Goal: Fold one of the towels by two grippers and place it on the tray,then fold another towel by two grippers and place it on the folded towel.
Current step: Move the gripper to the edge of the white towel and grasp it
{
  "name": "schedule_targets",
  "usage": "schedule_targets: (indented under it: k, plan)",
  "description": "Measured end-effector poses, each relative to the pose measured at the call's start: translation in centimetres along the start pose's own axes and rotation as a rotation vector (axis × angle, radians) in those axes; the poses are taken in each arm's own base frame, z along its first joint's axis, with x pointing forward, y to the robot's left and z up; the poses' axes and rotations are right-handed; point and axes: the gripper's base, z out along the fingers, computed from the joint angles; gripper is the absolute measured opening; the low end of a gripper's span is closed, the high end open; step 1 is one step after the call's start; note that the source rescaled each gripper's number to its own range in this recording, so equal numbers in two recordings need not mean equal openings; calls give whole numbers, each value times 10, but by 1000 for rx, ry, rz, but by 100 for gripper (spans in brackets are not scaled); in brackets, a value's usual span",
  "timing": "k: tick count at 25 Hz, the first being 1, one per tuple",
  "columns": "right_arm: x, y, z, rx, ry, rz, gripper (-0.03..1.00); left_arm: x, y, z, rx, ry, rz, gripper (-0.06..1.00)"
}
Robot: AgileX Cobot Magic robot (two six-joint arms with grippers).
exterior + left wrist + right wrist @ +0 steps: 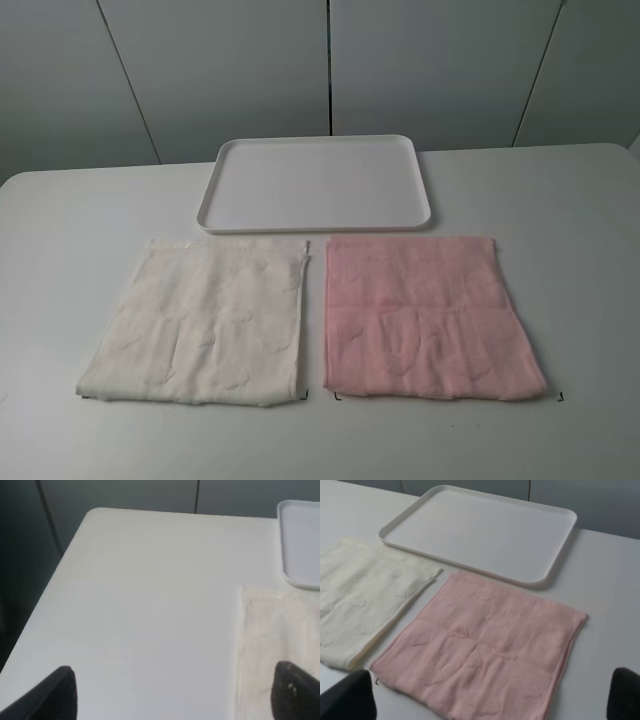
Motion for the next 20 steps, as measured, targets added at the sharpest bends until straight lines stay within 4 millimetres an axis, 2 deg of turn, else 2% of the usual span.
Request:
schedule_targets:
  k: [3, 7, 14, 20]
  plan:
    - [-14, -1, 2, -2, 34, 10, 100, -17, -4, 4, 37, 46, 63, 99]
    - [-32, -7, 20, -13, 148, 13, 100, -35, -10, 22, 81, 139, 188, 99]
    - [-61, -8, 69, -162, 242, -9, 100, -51, -15, 69, 138, 320, 429, 99]
    - [-77, -6, 115, -324, 231, -55, 100, -53, -19, 98, 239, 408, 697, 99]
